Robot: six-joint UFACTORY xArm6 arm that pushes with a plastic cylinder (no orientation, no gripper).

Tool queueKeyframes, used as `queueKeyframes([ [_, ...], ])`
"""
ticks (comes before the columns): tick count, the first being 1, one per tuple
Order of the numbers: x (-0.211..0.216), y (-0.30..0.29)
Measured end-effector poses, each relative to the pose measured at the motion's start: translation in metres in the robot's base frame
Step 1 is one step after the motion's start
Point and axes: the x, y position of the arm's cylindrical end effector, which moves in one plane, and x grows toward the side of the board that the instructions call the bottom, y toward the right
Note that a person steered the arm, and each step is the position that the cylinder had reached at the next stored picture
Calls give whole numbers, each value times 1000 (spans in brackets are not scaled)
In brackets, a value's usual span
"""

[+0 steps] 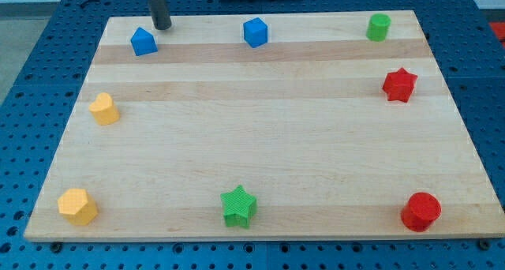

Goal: Push the blue triangle to the yellow heart

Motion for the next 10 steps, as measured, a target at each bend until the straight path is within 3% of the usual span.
queueKeyframes([
  [1, 0, -1],
  [3, 64, -20],
  [5, 78, -25],
  [8, 151, -28],
  [10, 168, -28],
])
